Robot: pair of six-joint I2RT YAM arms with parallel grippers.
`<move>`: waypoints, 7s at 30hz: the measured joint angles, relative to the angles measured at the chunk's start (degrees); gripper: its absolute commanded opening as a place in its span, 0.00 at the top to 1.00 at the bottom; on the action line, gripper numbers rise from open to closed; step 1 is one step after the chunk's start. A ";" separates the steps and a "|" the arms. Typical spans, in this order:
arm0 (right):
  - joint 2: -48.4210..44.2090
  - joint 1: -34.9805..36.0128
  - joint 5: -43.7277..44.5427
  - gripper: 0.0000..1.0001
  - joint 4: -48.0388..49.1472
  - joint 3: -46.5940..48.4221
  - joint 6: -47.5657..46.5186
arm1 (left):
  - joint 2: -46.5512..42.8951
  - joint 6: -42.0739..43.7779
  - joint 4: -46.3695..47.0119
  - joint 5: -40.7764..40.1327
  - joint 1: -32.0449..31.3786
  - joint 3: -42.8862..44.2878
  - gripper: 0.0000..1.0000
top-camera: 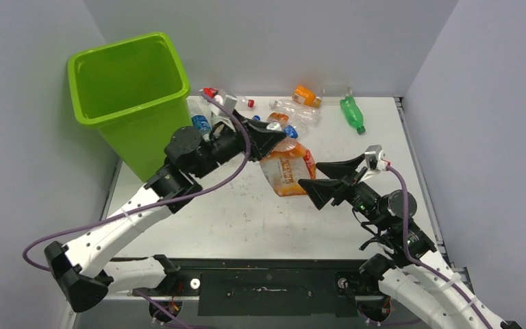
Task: Put the plastic bottles in the bin
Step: Place the plastic bottle in the trash bin, then pick up the plastic bottle from the corner of the board, then place the plastic bottle in the trash bin.
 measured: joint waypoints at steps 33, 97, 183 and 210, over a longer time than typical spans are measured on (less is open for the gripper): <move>-2.82 0.04 11.30 0.10 -9.22 -1.27 0.70 | 10.54 58.18 15.06 -54.62 28.46 20.31 0.97; 87.60 -39.80 18.38 0.10 19.63 36.92 -8.83 | -26.77 33.83 -17.92 -27.71 -3.65 -27.54 0.04; 24.74 4.87 -13.53 0.95 -37.03 12.04 1.09 | -12.07 96.76 -15.23 -23.37 -22.29 -25.94 0.01; 16.87 6.03 -13.05 0.07 -39.10 18.14 -2.78 | -7.96 86.97 -16.57 -20.59 -22.51 -22.03 0.83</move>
